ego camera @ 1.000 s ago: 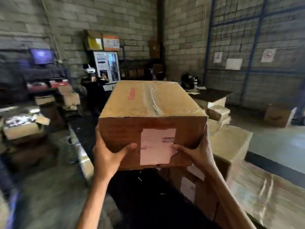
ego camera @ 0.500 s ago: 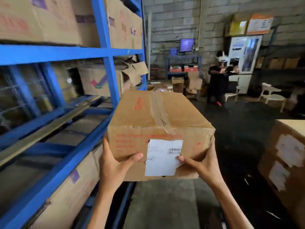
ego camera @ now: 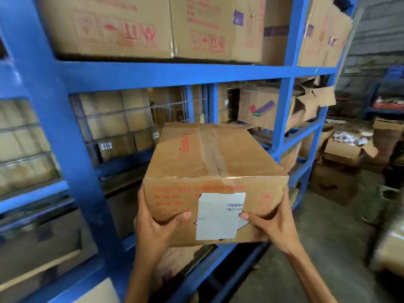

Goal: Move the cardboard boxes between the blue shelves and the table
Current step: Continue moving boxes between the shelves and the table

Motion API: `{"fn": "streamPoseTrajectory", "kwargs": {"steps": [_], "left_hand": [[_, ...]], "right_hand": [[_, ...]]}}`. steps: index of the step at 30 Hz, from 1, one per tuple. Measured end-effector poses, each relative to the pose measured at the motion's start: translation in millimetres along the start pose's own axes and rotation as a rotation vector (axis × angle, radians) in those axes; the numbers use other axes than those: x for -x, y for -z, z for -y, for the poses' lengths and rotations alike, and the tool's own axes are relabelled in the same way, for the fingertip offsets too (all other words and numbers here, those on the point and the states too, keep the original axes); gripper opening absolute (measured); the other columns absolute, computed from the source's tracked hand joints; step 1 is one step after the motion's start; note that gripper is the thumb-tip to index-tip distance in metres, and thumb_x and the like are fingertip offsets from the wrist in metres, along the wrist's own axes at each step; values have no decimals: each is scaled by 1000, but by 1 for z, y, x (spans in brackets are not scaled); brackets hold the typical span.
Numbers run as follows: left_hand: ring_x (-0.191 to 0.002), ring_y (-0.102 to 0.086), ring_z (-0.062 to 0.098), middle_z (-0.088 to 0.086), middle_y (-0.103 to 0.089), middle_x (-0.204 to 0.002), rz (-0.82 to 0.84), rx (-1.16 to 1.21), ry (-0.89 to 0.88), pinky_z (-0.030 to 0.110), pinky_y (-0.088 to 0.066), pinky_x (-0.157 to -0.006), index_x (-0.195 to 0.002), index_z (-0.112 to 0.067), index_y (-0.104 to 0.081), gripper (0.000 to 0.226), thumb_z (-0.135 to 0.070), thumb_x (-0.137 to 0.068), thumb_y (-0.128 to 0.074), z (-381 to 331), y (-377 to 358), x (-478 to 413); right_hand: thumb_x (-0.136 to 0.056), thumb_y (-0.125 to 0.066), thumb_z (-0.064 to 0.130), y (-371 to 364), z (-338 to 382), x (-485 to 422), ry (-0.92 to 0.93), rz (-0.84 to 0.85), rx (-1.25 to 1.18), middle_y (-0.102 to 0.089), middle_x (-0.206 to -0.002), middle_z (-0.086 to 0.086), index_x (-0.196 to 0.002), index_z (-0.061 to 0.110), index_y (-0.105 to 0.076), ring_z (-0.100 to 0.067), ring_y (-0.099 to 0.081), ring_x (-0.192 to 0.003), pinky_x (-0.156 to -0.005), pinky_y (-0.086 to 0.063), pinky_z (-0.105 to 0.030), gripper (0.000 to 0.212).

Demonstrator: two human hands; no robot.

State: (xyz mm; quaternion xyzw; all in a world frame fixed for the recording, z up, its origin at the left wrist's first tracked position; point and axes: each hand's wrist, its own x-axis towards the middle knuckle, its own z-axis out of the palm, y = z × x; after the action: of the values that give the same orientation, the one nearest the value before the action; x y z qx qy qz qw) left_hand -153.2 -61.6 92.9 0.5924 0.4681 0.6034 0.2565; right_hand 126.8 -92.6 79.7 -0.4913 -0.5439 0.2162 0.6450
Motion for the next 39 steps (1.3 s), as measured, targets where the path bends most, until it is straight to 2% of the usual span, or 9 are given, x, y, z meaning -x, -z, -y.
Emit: {"fn": "streamPoseTrajectory", "kwargs": {"steps": [6,13,17,20,24,27,32,35,39], "left_hand": [[-131,-49,17,-7,-53,-140,-265,-108,84,39,-43,-108,-150,-31,-32,128,-67,-41,-87,25,38,-21],[-126,-54,2,-17,-56,-138,-490,-171,31,24,-45,-102,-153,-31,-31,122,-57,-50,-92,38,17,-73],[-130,-51,10,-14,-56,-138,-523,-163,58,31,-47,-103,-154,-38,-26,120,-39,-56,-97,58,9,-114],[-127,-52,13,-3,-56,-137,-550,-138,65,7,-47,-91,-154,-23,-31,112,-9,-63,-95,72,14,-151],[-122,-57,6,-9,-56,-134,-572,-193,116,21,-54,-93,-144,-38,-32,104,-23,-63,-96,95,36,-192],[-128,-53,22,-2,-52,-140,-609,-282,171,50,-51,-101,-147,-39,-27,117,-58,-48,-87,110,56,-221],[-121,-56,28,1,-56,-133,-593,-257,236,45,-53,-86,-147,-34,-29,123,-67,-43,-85,160,82,-260],[-115,-55,25,-1,-56,-124,-611,-264,251,35,-45,-82,-150,-28,-27,119,-67,-48,-74,181,86,-270],[-122,-57,27,-6,-58,-122,-599,-288,217,25,-48,-75,-151,-27,-25,111,-57,-58,-80,192,91,-277]], "right_hand": [[-57,-95,11,-80,-22,-67,35,271,-62,-65,-118,30,-152,25,-29,6,-63,-112,-90,-51,-11,116],[-63,-92,0,-143,-57,-172,61,454,-134,-63,-103,45,-142,25,-37,23,-58,-98,-79,-46,-2,100],[-47,-98,45,-179,-85,-220,36,530,-164,-63,-120,20,-143,24,-42,13,-61,-106,-93,-53,-32,113],[-52,-99,55,-217,-110,-251,-26,633,-181,-64,-133,-2,-146,27,-42,-17,-66,-119,-99,-55,-51,114],[-75,-86,13,-269,-95,-276,-23,683,-183,-65,-99,15,-114,17,-52,1,-64,-94,-81,-51,-7,52],[-80,-77,8,-308,-78,-284,8,798,-183,-63,-88,16,-99,16,-53,-4,-67,-91,-74,-47,-6,32],[-71,-93,22,-382,-133,-301,58,707,-123,-39,-155,-6,-158,23,-17,-28,-38,-144,-111,-34,-38,115],[-64,-87,50,-403,-140,-309,66,719,-130,-39,-149,5,-153,40,-8,-18,-42,-135,-106,-42,-41,120],[-75,-90,34,-413,-150,-312,119,670,-115,-36,-158,-4,-157,37,-7,-25,-41,-141,-107,-42,-42,116]]}}
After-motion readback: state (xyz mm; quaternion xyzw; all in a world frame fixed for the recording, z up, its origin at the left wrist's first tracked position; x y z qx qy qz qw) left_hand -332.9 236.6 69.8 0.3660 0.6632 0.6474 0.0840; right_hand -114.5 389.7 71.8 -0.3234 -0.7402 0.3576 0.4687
